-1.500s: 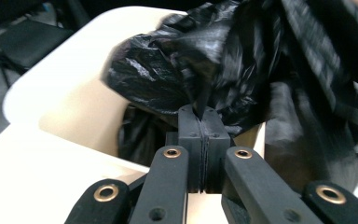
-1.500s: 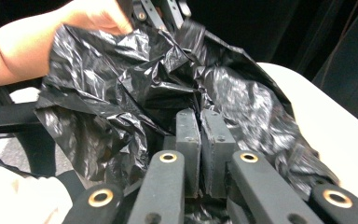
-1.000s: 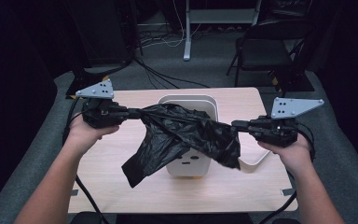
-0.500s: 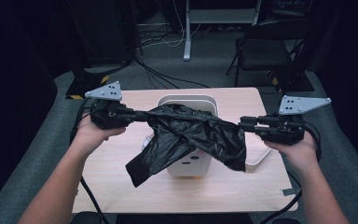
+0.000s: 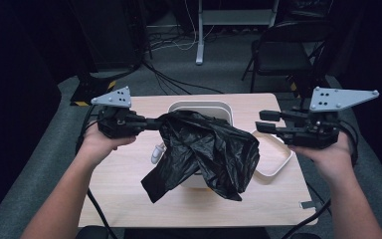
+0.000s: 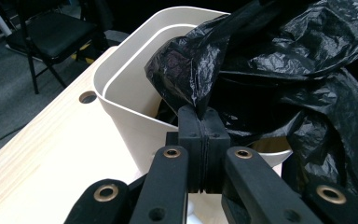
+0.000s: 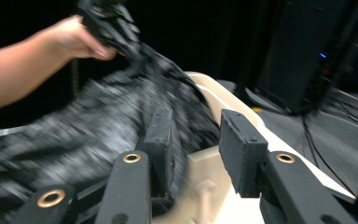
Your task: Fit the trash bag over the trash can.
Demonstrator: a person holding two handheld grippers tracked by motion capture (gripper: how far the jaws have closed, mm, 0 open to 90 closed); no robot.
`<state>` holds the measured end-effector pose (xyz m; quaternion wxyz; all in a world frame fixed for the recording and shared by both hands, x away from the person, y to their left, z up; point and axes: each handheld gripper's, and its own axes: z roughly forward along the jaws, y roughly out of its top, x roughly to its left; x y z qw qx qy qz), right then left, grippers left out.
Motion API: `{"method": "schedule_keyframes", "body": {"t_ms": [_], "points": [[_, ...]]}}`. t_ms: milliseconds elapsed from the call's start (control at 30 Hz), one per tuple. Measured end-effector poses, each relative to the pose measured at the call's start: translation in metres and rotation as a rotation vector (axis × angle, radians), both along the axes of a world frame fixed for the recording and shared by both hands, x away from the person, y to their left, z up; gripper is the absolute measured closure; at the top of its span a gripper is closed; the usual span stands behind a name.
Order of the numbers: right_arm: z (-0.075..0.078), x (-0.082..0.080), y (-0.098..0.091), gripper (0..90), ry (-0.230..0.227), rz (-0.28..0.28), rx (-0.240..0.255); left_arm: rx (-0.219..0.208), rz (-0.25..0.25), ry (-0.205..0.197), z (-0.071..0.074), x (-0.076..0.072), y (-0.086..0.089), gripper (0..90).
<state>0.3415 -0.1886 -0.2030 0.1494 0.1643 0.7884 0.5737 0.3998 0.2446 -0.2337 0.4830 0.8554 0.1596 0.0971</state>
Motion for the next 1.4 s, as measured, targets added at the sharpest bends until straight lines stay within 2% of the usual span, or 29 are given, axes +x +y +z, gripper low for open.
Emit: {"method": "schedule_keyframes", "body": {"t_ms": [200,300,567,633,733,833,900,1000,1033,1100,1200,1233,1300,1400], "points": [[0.004,-0.008,0.046,60.3,0.009,0.145,-0.040,0.003,-0.005,-0.007,0.001,-0.002,-0.002,88.5],[0.001,-0.006,0.066,57.2,0.029,0.189,-0.072,-0.001,-0.007,-0.002,0.001,-0.002,-0.004,88.5],[-0.006,-0.008,0.103,46.0,0.057,0.258,-0.148,-0.003,-0.011,-0.001,0.001,-0.003,-0.005,88.4],[-0.009,-0.008,0.108,43.4,0.055,0.248,-0.178,-0.007,-0.010,-0.002,0.001,-0.003,-0.005,88.4],[-0.017,-0.005,0.111,42.7,0.084,0.247,-0.203,-0.013,-0.010,0.001,0.001,-0.003,-0.003,88.1],[-0.026,-0.001,0.110,48.0,0.116,0.259,-0.223,-0.025,-0.016,0.010,0.001,-0.001,-0.001,86.9],[-0.031,0.001,0.110,59.2,0.124,0.274,-0.244,-0.032,-0.020,0.015,0.001,-0.001,0.000,83.9],[-0.036,0.001,0.109,73.8,0.126,0.288,-0.259,-0.071,-0.023,0.024,0.003,-0.001,0.002,70.6],[-0.037,0.002,0.108,78.2,0.125,0.291,-0.259,-0.076,-0.024,0.020,0.003,-0.001,0.002,69.3],[-0.038,0.002,0.107,83.4,0.121,0.290,-0.264,-0.089,-0.032,0.021,0.005,-0.003,0.003,68.0],[-0.040,0.002,0.105,86.5,0.117,0.289,-0.265,-0.106,-0.032,0.015,0.008,-0.004,0.005,65.4],[-0.041,0.003,0.104,87.6,0.115,0.289,-0.268,-0.104,-0.033,0.009,0.008,-0.005,0.006,67.0],[-0.042,0.002,0.103,88.9,0.110,0.287,-0.272,-0.088,-0.008,-0.014,0.010,-0.005,0.007,76.1],[-0.042,-0.001,0.098,89.5,0.100,0.283,-0.273,-0.082,0.021,-0.013,0.010,-0.001,0.010,86.9]]}}
